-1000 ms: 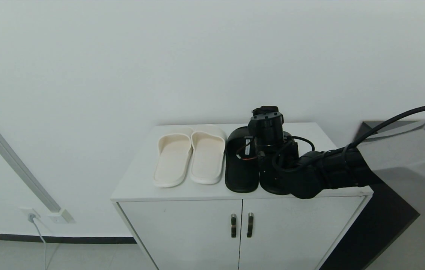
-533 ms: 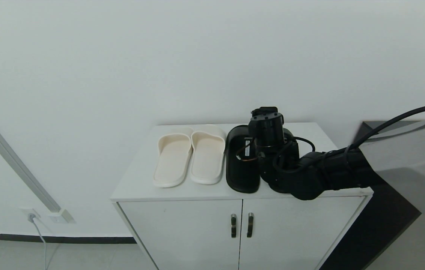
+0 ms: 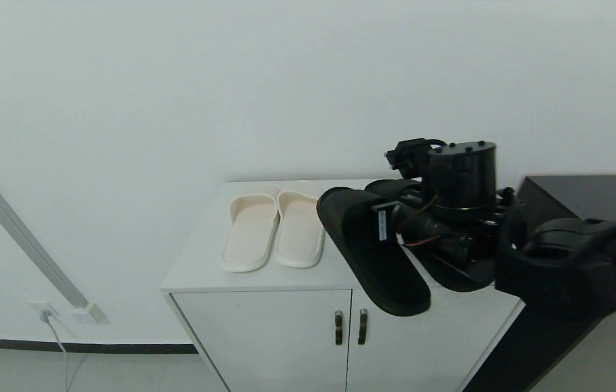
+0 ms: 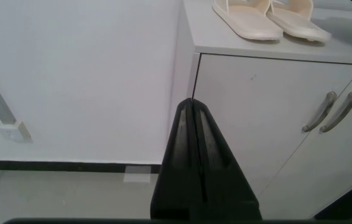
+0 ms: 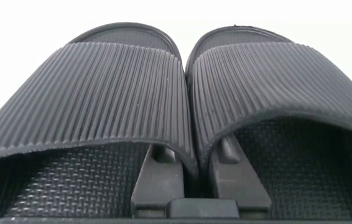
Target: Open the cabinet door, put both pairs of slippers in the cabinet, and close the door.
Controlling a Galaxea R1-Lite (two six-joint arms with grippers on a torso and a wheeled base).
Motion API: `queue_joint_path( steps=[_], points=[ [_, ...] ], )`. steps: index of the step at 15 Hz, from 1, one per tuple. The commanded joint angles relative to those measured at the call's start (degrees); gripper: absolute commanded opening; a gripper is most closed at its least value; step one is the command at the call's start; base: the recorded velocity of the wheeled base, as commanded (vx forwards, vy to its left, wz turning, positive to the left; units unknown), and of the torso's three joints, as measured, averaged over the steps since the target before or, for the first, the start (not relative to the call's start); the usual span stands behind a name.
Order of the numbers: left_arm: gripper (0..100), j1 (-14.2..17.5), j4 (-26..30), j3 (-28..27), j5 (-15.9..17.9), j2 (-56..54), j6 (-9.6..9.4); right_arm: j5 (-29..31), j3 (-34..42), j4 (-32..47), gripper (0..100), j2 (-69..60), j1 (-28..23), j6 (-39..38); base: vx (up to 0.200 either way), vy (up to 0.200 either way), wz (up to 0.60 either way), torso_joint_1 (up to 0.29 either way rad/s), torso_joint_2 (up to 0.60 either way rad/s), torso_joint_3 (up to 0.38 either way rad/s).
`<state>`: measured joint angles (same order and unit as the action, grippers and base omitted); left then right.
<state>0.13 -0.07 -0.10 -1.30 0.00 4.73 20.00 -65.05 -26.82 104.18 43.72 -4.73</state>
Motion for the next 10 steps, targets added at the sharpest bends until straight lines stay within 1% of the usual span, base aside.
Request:
queue_joint_path(
  steps=[1, 2, 3, 6, 10],
  points=[
    [0, 0.0, 0.0, 0.0, -0.2, 0.0, 0.02, -12.8, 11.5, 0.4, 0, -14.0, 0.4, 1.0, 0.0, 0.0, 0.0, 0.0, 0.0, 0.0],
    [0, 0.0, 0.0, 0.0, -0.2, 0.0, 0.02, -15.3, 12.8, 0.5, 0, -14.8, 0.4, 1.0, 0.0, 0.0, 0.0, 0.0, 0.0, 0.0],
    [0, 0.0, 0.0, 0.0, -0.1, 0.0, 0.02, -19.0, 15.9, 0.5, 0, -15.8, 0.4, 1.7, 0.0, 0.0, 0.0, 0.0, 0.0, 0.0],
    [0, 0.0, 0.0, 0.0, 0.0, 0.0, 0.1, -21.4, 17.3, 0.5, 0, -15.9, 0.3, 1.9, 0.0, 0.0, 0.0, 0.0, 0.0, 0.0],
    [0, 0.0, 0.0, 0.0, 0.1, 0.0, 0.1, -22.0, 18.4, 0.1, 0, -16.3, 0.3, 2.0, 0.0, 0.0, 0.0, 0.0, 0.0, 0.0]
  ],
)
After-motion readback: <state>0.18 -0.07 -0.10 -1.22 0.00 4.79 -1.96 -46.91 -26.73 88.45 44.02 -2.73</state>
